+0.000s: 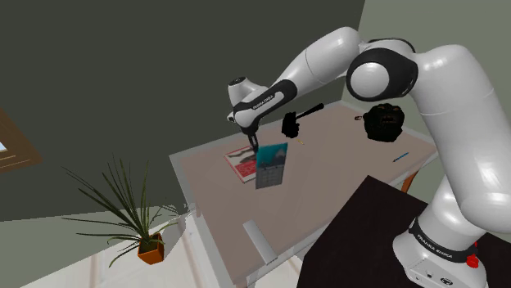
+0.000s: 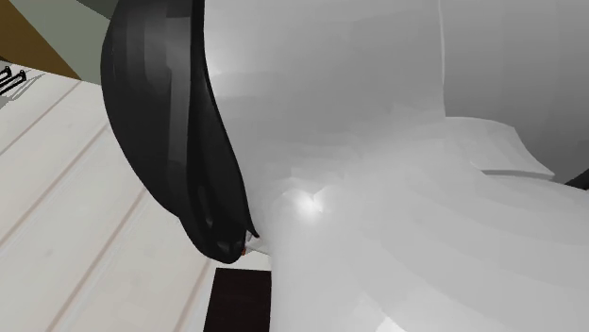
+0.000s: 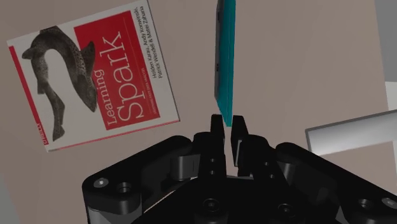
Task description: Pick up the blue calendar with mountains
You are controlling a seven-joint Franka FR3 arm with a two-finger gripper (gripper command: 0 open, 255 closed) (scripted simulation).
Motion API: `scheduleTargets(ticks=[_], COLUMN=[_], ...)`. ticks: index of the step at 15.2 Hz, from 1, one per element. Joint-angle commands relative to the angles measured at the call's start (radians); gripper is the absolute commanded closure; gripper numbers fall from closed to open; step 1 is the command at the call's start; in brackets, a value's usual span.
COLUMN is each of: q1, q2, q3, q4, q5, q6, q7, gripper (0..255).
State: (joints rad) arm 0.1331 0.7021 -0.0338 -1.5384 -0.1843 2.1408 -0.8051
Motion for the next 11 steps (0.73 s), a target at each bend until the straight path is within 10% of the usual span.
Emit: scheduleTargets(ticks=[1, 11], q1=[0.0, 0.0], q2=[-0.014, -0.085], q3=[0.0, 0.003], q4=[0.004, 0.027], q5=[0.001, 0.007], q6=[-0.017, -0.11], q7=[-0.003, -0.02], gripper=[255, 255])
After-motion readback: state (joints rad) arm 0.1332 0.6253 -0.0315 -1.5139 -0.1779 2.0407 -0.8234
